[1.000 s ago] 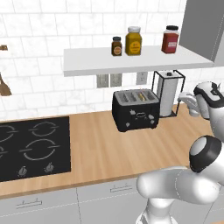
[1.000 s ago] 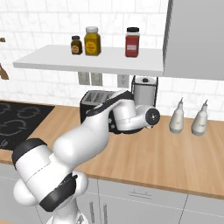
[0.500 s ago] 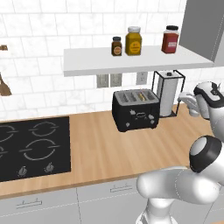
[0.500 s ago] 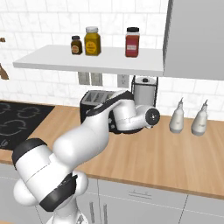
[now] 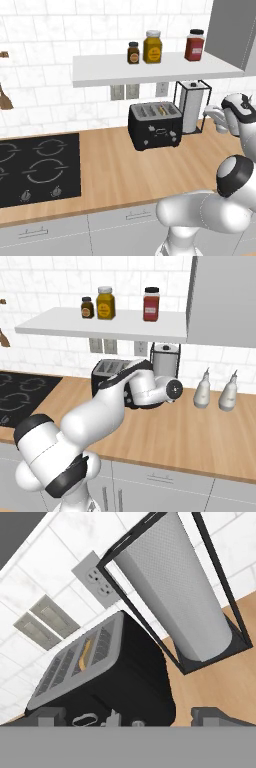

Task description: Start the toaster. Once the lever pops up, take the bread to the plate on the dining counter.

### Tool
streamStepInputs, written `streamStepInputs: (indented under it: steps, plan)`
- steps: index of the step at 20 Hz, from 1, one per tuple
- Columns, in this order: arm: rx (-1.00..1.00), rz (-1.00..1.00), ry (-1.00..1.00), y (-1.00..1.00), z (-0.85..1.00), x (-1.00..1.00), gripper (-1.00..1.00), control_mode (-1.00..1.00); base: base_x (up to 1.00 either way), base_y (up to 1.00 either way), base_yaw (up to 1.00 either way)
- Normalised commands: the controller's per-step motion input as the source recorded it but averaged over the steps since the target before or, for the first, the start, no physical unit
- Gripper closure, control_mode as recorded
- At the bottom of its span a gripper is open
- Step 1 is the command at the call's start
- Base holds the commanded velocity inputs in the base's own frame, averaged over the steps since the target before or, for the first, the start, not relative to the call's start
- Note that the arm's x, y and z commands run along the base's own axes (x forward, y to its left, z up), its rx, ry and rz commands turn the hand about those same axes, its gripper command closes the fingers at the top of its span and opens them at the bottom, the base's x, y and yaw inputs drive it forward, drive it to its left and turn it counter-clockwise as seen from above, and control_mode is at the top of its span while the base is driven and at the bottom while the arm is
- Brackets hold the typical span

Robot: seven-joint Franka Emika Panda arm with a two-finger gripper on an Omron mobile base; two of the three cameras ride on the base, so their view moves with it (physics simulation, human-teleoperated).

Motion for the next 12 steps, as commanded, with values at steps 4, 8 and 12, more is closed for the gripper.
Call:
streamStepInputs:
  steps: [4,8,12]
  plan:
    - [0.0,0.0,0.0,0.0,0.0,0.0,-1.0,-1.0,0.0,0.0,0.0]
    - [0.0,0.0,0.0,0.0,0.0,0.0,-1.0,-1.0,0.0,0.0,0.0]
    - [0.0,0.0,0.0,0.0,0.0,0.0,-1.0,-1.0,0.0,0.0,0.0]
